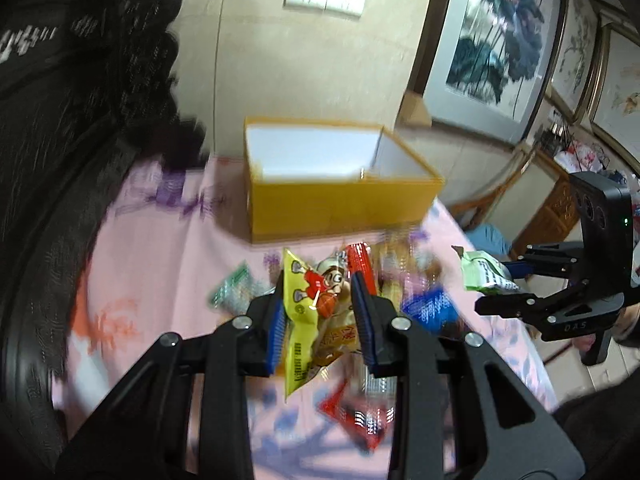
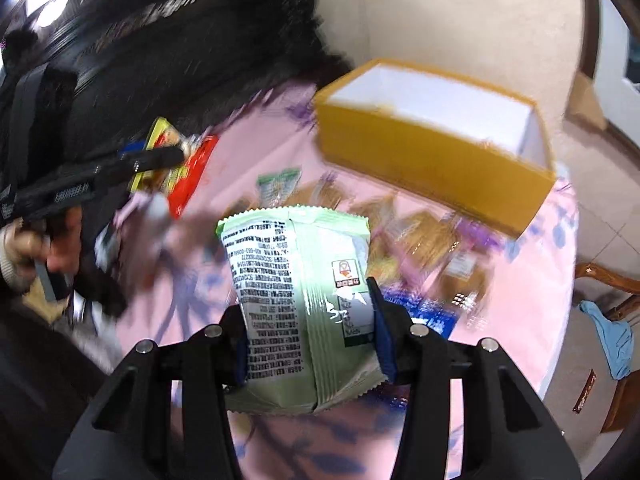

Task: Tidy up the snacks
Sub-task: 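Carry both packets over the yellow box and open both tools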

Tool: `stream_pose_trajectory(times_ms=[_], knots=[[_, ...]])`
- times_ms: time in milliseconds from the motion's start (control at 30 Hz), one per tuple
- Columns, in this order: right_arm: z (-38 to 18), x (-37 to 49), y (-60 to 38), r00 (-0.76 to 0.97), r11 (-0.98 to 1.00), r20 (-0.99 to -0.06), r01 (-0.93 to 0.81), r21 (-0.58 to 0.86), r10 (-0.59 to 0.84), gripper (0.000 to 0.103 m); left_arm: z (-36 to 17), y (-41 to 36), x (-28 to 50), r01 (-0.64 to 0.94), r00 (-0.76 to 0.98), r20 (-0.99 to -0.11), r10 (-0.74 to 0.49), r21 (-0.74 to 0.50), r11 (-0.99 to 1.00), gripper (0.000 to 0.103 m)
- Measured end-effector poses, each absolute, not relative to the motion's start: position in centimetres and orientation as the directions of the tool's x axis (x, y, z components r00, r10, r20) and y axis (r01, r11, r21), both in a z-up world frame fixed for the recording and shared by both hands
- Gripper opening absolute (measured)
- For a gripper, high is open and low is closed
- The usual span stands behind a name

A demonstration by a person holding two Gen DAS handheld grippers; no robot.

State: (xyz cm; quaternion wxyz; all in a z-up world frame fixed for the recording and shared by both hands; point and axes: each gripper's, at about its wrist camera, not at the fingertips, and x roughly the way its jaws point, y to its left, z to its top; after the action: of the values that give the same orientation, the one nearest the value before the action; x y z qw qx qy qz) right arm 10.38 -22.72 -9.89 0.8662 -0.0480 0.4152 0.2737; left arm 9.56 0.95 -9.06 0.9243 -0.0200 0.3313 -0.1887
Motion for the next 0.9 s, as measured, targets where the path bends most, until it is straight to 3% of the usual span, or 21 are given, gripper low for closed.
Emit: stream_pose_trajectory(times_ms=[267, 467, 533, 567, 600, 633, 700, 867, 900], knots=[[-4.3, 20.5, -24.9, 0.702, 0.925, -0.616, -0.355, 0.133, 0.358, 0.048, -3.1, -3.4, 19.7, 0.391, 0.796, -0.448, -0.406, -0.130, 0.911, 0.031], [-3.3, 28.3, -26.3, 0.759, 0.961, -0.590, -0.241, 0.139, 0.275, 0.049, -1.4, -6.9, 28.4, 0.389, 0.821, -0.425, -0.381, -0.070, 0.918, 0.031], [-4.1, 31.0, -26.5, 0.743, 0.966, -0.617, -0.207, 0.155, 0.258, 0.056, -1.9, -8.0, 31.6, 0.372, 0.813, -0.457, -0.360, -0.067, 0.926, 0.045], [-4.5, 31.8, -26.6, 0.731, 0.970, -0.638, -0.184, 0.157, 0.242, 0.065, -2.1, -8.2, 32.6, 0.354, 0.806, -0.483, -0.343, -0.071, 0.933, 0.078], [-5.0, 32.3, -26.8, 0.720, 0.977, -0.661, -0.144, 0.157, 0.212, 0.081, -2.3, -8.3, 33.7, 0.291, 0.808, -0.515, -0.285, -0.071, 0.954, 0.094], [-5.3, 32.4, -27.1, 0.704, 0.978, -0.681, -0.105, 0.178, 0.200, 0.091, -2.4, -8.0, 33.8, 0.247, 0.814, -0.521, -0.256, -0.088, 0.965, 0.095], [-5.7, 31.0, -27.6, 0.702, 0.963, -0.666, -0.115, 0.243, 0.252, 0.097, -2.8, -7.1, 32.9, 0.251, 0.807, -0.510, -0.298, -0.161, 0.955, 0.097], [-8.5, 25.5, -26.5, 0.621, 0.934, -0.698, -0.247, 0.258, 0.357, 0.096, -6.4, -4.2, 28.6, 0.184, 0.775, -0.569, -0.275, -0.214, 0.959, 0.098], [-9.3, 24.0, -26.1, 0.600, 0.928, -0.709, -0.271, 0.254, 0.369, 0.090, -7.2, -3.7, 27.6, 0.170, 0.767, -0.584, -0.264, -0.212, 0.962, 0.098]])
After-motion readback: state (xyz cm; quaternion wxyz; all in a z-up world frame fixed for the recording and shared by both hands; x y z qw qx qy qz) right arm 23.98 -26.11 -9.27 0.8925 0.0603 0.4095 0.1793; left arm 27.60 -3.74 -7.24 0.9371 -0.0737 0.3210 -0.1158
